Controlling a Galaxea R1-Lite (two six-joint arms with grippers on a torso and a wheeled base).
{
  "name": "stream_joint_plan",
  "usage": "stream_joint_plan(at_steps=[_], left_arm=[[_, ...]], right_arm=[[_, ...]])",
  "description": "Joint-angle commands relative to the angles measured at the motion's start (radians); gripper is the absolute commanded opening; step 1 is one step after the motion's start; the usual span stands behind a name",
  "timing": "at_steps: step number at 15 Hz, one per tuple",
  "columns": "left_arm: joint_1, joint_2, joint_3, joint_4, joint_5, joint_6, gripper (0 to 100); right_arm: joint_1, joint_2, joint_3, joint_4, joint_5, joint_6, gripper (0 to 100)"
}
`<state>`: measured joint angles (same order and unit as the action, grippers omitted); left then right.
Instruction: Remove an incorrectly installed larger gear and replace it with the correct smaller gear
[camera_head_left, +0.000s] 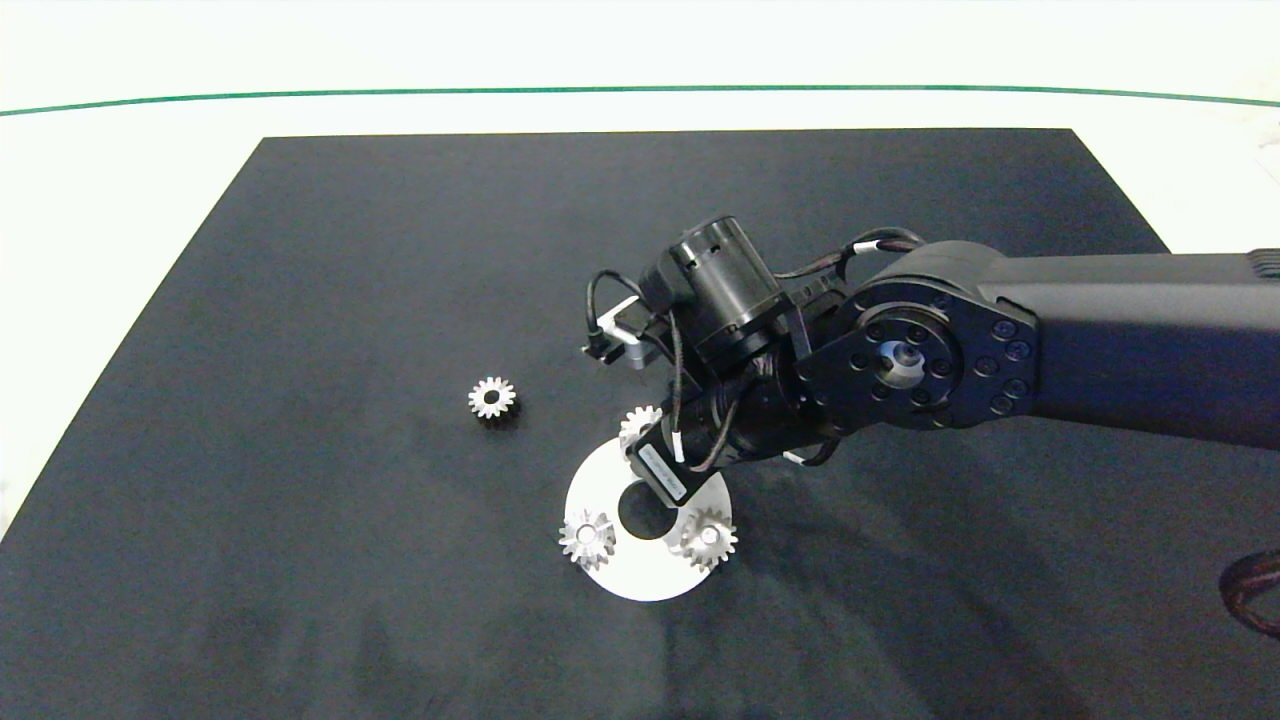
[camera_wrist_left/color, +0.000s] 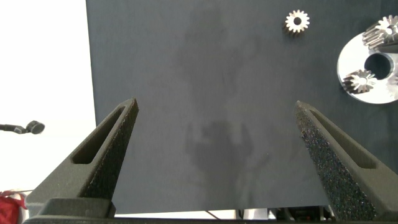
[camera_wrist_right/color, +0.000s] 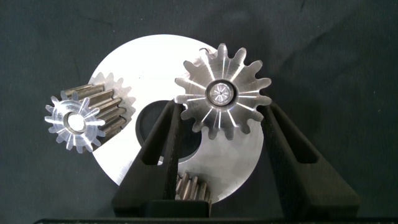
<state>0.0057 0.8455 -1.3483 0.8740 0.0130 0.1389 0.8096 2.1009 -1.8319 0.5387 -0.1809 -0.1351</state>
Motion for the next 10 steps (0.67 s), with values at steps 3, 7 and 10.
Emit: stream_joint_plan(at_steps=[3, 7, 10], left_arm=[[0.000, 0.000, 0.000, 0.005, 0.001, 0.001, 100], [0.000, -0.005, 0.000, 0.013, 0.001, 0.007, 100], [0.000, -0.005, 0.000, 0.017, 0.001, 0.016, 100]], right_arm=[[0.002, 0.002, 0.002, 0.003, -0.019, -0.001, 32], [0.005, -0.002, 0.010, 0.003, -0.049, 0.000, 31], [0.014, -0.024, 0.011, 0.004, -0.048, 0.000, 31]])
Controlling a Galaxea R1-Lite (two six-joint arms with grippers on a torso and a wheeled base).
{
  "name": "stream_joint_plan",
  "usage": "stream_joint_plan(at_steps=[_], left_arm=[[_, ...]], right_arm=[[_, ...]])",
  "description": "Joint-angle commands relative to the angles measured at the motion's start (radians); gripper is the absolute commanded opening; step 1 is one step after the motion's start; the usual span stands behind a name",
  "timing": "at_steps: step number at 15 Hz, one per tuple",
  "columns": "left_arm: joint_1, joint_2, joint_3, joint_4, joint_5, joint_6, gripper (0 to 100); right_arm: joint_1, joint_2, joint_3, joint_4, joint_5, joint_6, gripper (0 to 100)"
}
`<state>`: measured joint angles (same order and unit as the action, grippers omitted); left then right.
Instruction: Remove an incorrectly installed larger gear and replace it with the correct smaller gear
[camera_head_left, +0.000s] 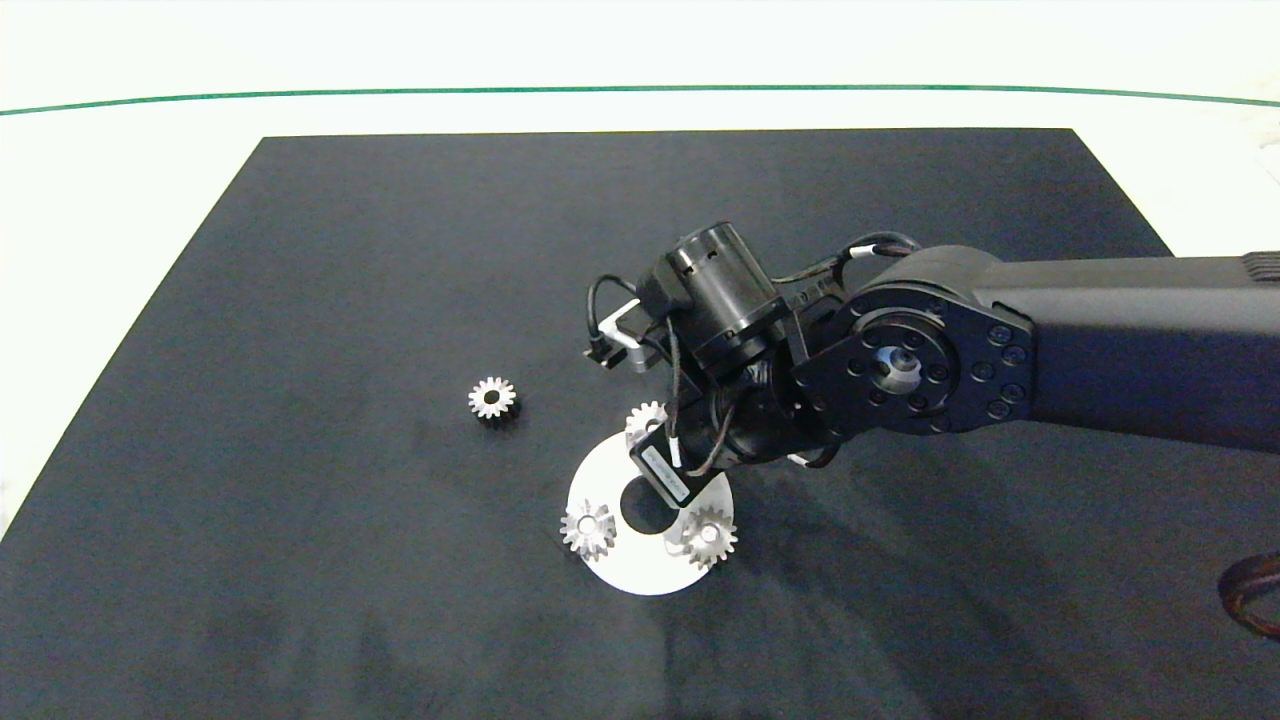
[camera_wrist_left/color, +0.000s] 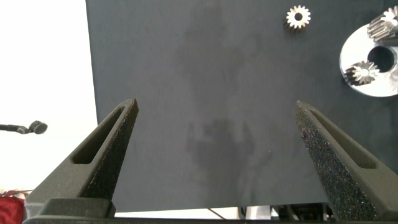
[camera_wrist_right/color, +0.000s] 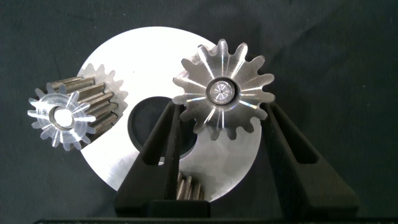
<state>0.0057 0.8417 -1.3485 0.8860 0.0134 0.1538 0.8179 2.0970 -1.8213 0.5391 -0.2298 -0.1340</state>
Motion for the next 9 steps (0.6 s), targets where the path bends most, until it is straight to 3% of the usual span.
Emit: stream_joint_plan(at_steps=[1, 9], left_arm=[[0.000, -0.001, 0.000, 0.005, 0.000, 0.003, 100], [0.000, -0.001, 0.000, 0.005, 0.000, 0.003, 100]], right_arm=[[0.014, -0.026, 0.000, 0.004, 0.001, -0.001, 31], [0.033, -0.061, 0.043, 0.004, -0.013, -0.001, 31]])
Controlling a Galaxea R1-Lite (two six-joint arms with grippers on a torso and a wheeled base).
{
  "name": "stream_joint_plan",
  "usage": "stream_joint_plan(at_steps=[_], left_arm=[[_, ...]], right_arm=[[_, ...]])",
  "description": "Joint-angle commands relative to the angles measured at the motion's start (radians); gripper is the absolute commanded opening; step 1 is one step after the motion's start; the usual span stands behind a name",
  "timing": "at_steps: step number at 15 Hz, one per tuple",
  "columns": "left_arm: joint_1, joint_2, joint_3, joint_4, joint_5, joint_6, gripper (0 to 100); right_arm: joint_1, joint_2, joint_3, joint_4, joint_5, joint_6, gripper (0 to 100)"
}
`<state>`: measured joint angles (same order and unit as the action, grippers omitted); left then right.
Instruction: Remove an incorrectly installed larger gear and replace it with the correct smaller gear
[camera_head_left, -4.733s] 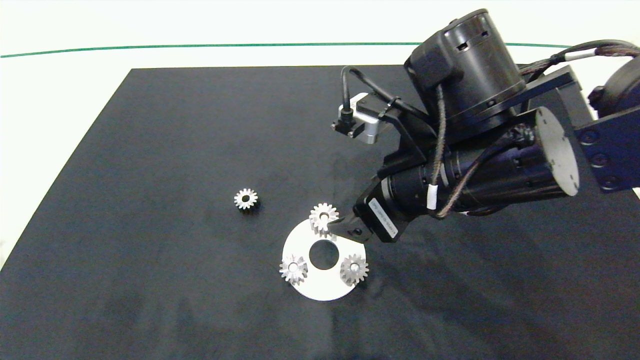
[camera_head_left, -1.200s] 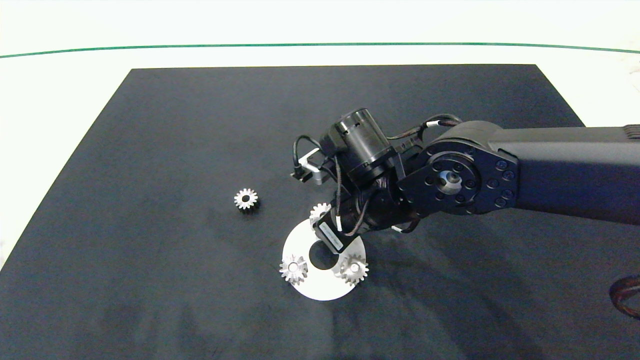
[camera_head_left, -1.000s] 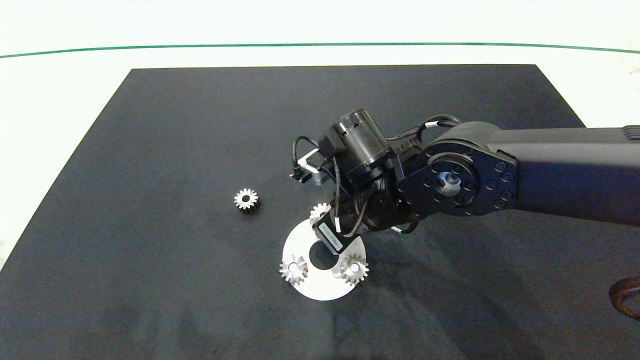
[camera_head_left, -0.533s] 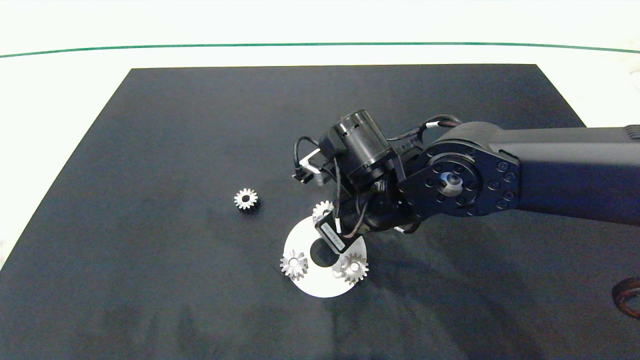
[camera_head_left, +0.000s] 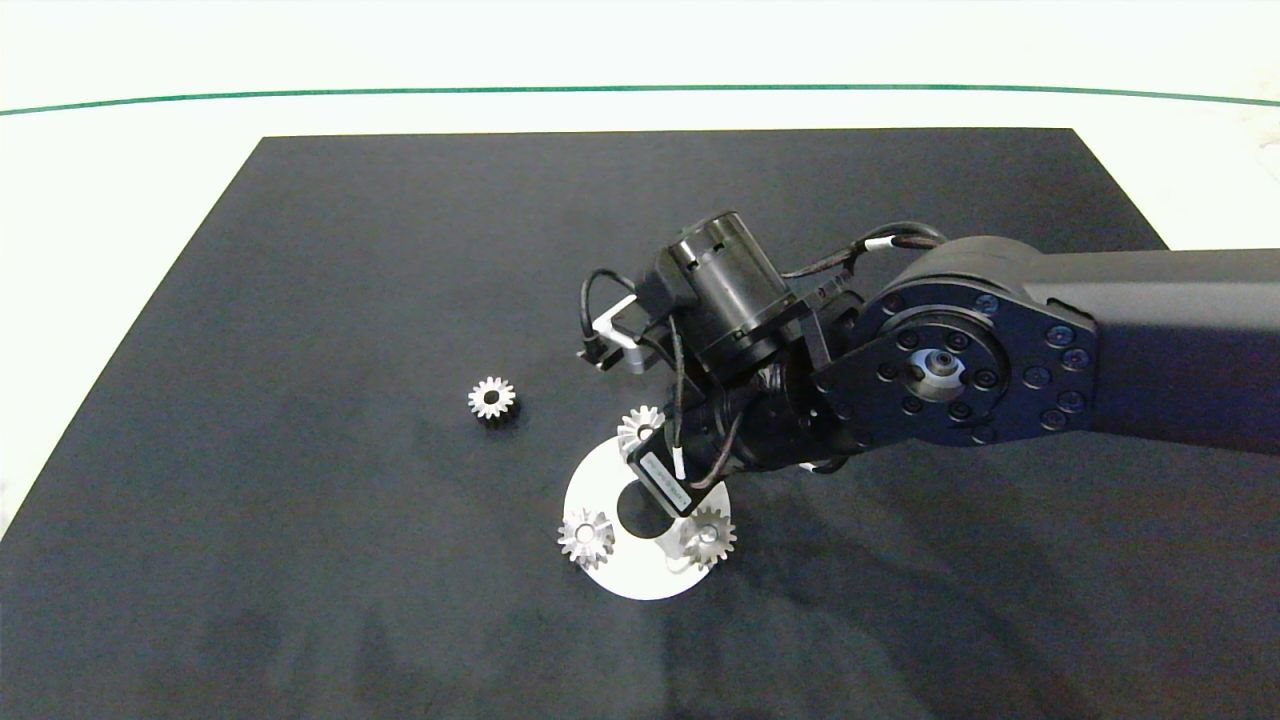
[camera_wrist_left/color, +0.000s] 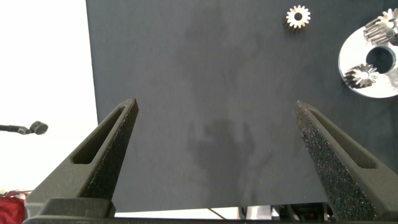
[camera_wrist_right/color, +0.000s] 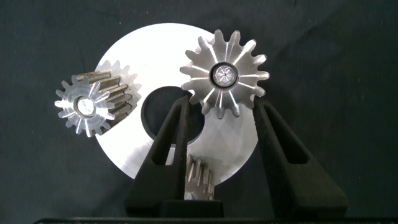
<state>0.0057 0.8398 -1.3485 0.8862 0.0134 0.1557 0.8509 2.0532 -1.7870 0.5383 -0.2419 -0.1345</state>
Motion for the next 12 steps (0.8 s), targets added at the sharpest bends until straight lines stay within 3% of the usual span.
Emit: stream_joint_plan(at_steps=[1, 8, 9, 12], left_arm=[[0.000, 0.001, 0.000, 0.005, 0.000, 0.001, 100], [0.000, 0.001, 0.000, 0.011, 0.000, 0.001, 100], [0.000, 0.001, 0.000, 0.011, 0.000, 0.001, 100], [0.000, -0.001, 0.000, 0.011, 0.000, 0.001, 100]], right_arm=[[0.001, -0.030, 0.012, 0.005, 0.000, -0.002, 31], [0.004, -0.104, 0.024, 0.005, -0.002, -0.005, 31], [0.010, -0.105, 0.021, 0.003, -0.002, -0.005, 100], [0.031, -0.102, 0.003, -0.003, -0.005, -0.010, 100]])
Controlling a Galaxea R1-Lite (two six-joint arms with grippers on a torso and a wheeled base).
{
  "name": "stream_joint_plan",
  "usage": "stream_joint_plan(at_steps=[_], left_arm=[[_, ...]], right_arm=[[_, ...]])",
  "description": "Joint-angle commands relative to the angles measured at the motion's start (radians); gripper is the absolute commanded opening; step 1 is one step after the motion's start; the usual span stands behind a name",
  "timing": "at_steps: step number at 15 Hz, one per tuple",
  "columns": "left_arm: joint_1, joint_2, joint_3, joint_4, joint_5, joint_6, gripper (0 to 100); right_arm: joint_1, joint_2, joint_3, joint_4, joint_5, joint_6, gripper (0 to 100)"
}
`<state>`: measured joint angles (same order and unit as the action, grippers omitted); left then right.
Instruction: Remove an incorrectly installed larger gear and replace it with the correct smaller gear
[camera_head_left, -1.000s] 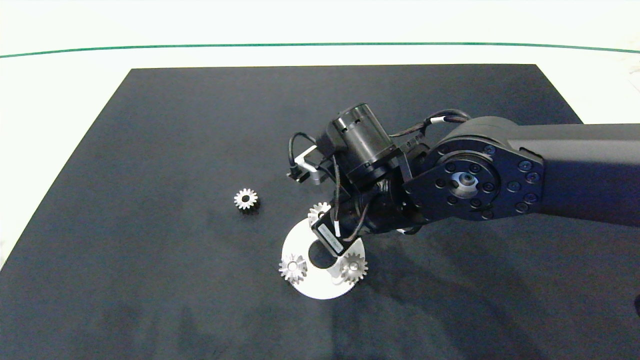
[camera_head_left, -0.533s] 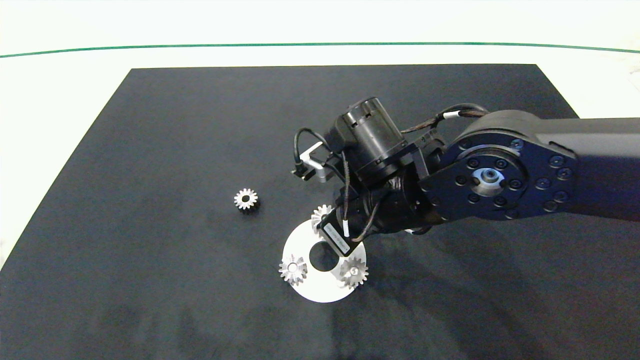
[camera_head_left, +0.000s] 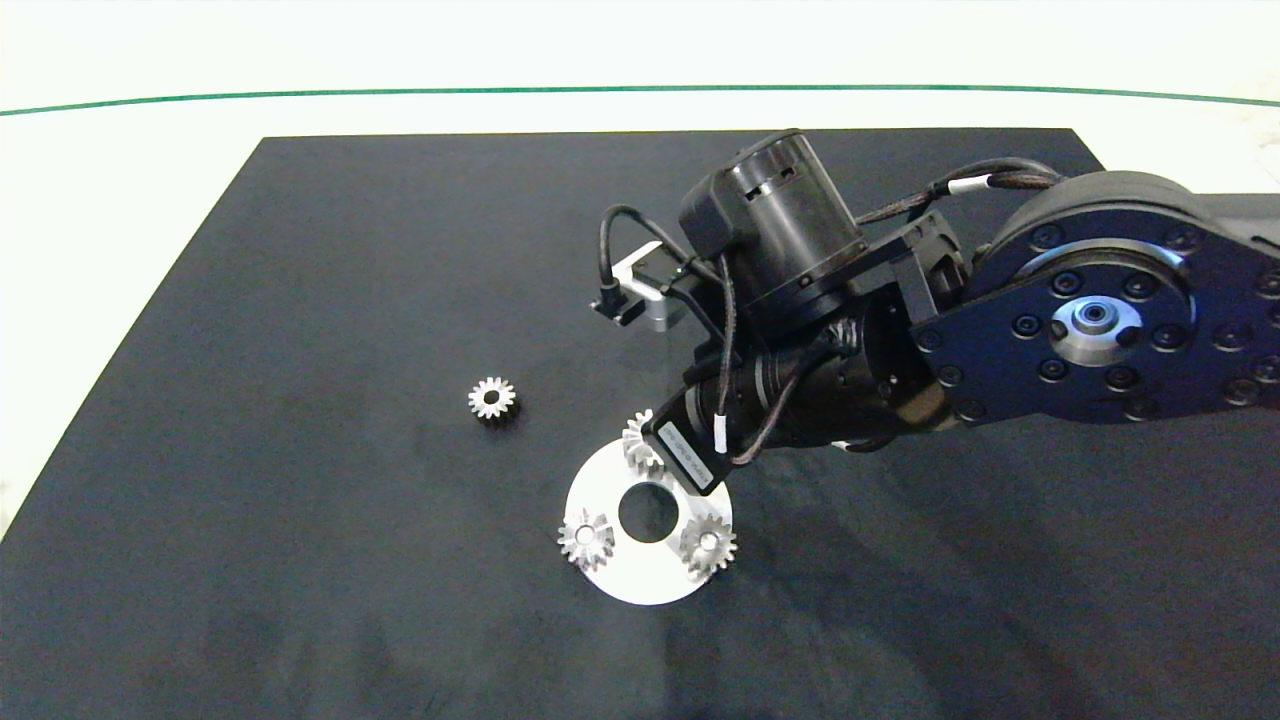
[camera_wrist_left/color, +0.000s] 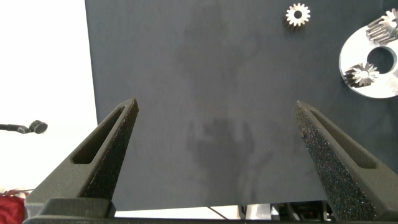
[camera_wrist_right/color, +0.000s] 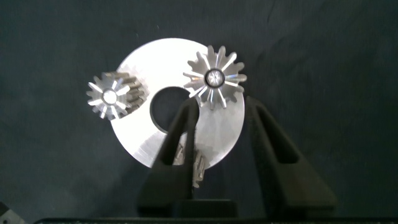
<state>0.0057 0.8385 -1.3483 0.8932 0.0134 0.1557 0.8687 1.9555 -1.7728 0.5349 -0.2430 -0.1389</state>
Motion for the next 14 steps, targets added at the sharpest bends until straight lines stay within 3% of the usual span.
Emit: stream_joint_plan(at_steps=[1, 2, 3, 5, 8, 12, 14], left_arm=[[0.000, 0.002, 0.000, 0.004, 0.000, 0.001, 100], [0.000, 0.002, 0.000, 0.004, 0.000, 0.001, 100], [0.000, 0.002, 0.000, 0.004, 0.000, 0.001, 100], [0.000, 0.002, 0.000, 0.004, 0.000, 0.001, 100], [0.000, 0.002, 0.000, 0.004, 0.000, 0.002, 100], [0.000, 0.002, 0.000, 0.004, 0.000, 0.002, 100], [0.000, 0.001, 0.000, 0.004, 0.000, 0.007, 100]], right_arm=[[0.016, -0.001, -0.019, 0.000, -0.013, -0.010, 100], [0.016, 0.003, -0.039, 0.002, -0.025, -0.018, 100], [0.013, 0.011, -0.073, 0.010, -0.044, -0.045, 100], [0.007, 0.031, -0.139, 0.086, -0.055, -0.091, 100], [-0.011, 0.088, -0.227, 0.267, -0.055, -0.096, 100], [-0.036, 0.192, -0.227, 0.341, -0.056, -0.099, 100], [-0.037, 0.223, -0.227, 0.347, -0.055, -0.097, 100]])
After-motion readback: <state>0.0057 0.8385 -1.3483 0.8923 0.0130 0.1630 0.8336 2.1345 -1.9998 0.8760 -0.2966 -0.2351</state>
